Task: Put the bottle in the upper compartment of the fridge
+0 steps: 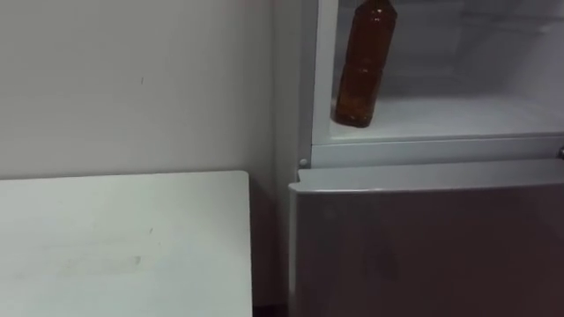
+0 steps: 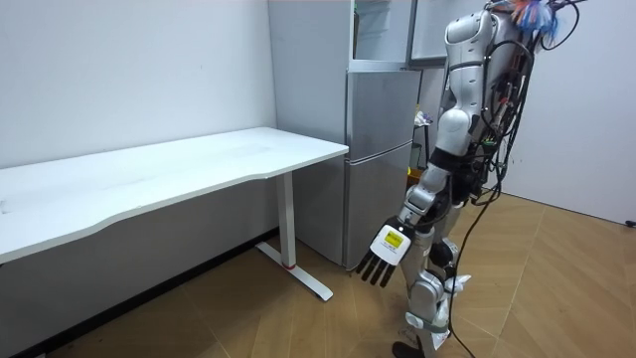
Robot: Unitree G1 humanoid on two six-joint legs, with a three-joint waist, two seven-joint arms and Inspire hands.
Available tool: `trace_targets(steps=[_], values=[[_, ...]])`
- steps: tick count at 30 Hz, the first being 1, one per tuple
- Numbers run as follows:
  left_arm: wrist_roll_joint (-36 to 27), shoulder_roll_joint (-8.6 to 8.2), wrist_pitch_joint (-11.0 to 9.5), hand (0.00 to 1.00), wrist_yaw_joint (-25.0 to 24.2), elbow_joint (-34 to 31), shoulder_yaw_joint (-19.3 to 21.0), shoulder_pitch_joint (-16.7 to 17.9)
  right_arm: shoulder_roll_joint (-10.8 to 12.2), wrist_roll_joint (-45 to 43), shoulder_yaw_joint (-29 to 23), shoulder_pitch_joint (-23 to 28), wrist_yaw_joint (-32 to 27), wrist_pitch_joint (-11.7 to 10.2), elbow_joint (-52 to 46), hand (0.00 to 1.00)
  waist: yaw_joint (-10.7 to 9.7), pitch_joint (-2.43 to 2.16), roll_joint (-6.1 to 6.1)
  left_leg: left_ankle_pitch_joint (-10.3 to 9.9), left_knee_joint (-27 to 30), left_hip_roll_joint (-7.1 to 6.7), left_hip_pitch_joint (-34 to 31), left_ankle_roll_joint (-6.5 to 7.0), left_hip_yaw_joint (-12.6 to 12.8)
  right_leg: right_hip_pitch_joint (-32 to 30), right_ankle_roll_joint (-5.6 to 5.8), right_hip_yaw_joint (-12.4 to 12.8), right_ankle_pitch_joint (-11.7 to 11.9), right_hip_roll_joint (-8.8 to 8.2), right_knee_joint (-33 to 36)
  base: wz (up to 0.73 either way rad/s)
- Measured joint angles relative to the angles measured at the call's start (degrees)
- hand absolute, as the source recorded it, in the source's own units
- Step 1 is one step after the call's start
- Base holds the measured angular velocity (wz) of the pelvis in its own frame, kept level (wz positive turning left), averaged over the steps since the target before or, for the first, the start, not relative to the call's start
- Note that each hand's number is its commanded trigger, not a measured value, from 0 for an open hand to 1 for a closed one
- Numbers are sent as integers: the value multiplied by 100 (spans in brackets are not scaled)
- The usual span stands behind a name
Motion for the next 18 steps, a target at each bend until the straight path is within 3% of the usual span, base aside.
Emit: trace_targets(steps=[7,13,15,16,18], values=[[-102,4,37,0,-47,6,385,74,17,526,-874,23,43,69,-2,0,-65,-2,-47,-8,-9,2,68,-2,-8,75,5,-21,-10,-2,0,1],[-82,65,135,0,-53,0,556,133,-57,1317,-1821,-4,-341,75,-471,0,-287,-5,-112,-22,5,-6,80,3,-22,63,22,12,-34,-4,19,-2],[-75,80,135,0,-54,-2,621,130,-187,1385,-2139,-87,-612,65,-736,0,-355,-8,-116,-23,1,-13,68,5,-17,0,24,29,-36,-7,41,-4],[-74,80,137,0,-54,-14,667,129,-219,1381,-2241,-117,-709,62,-851,0,-382,-33,-163,-23,-1,-16,59,5,-6,-27,19,48,-42,-10,78,-7],[19,99,139,0,-50,-19,776,164,-406,1338,-2563,-204,-982,47,-1299,0,-490,-26,-153,-23,-2,-24,49,7,8,-30,19,65,-60,-15,121,-5]])
